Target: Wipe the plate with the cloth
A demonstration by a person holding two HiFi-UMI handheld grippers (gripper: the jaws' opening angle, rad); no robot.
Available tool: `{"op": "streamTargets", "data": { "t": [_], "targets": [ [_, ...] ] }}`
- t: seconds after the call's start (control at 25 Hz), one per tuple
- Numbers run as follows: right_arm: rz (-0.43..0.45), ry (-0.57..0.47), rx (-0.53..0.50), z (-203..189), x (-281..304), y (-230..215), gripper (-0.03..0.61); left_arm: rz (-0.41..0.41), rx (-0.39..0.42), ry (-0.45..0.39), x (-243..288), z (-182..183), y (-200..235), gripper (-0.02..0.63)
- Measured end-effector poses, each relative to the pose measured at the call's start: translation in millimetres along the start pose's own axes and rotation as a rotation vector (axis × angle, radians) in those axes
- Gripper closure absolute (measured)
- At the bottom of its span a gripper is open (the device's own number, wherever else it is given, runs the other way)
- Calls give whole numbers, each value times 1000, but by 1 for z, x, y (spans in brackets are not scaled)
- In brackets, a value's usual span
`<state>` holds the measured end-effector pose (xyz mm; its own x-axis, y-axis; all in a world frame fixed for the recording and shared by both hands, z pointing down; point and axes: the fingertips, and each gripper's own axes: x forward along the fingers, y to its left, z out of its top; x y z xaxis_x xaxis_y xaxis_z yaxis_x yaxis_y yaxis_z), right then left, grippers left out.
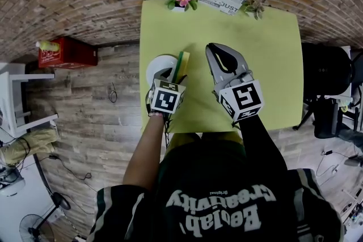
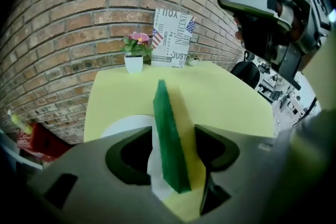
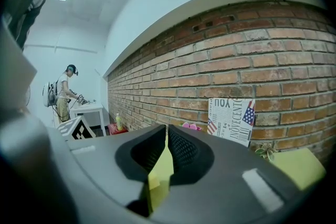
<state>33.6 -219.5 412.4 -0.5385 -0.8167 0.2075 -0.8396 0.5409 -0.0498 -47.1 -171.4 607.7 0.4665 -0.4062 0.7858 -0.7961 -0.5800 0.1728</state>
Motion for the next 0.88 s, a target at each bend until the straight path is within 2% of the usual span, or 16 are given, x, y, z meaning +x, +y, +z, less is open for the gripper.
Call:
{"op": "streamTargets", "data": {
  "t": [0.2,0.36,0.48,0.68,0.76,0.88],
  "targets": [
    [3,-7,-1,3,-1,0,554,38,17,-13,-13,-2,2,360],
    [2,-5,0,3,-2,-1,555,25,44,-21,-15,-6,-4,359],
    [4,-5,-1,3,-2,0,555,28,49,3,-18,-13,-7,359],
    [2,-1,1,2,-2,0,558,34,40,10,-14,-22,-4,403],
    [3,2,0,2,-2,0,558,42,42,17,-14,-23,-4,454],
    [2,6,-4,2,-2,0,558,40,50,13,-13,-20,-5,470]
  ]
}}
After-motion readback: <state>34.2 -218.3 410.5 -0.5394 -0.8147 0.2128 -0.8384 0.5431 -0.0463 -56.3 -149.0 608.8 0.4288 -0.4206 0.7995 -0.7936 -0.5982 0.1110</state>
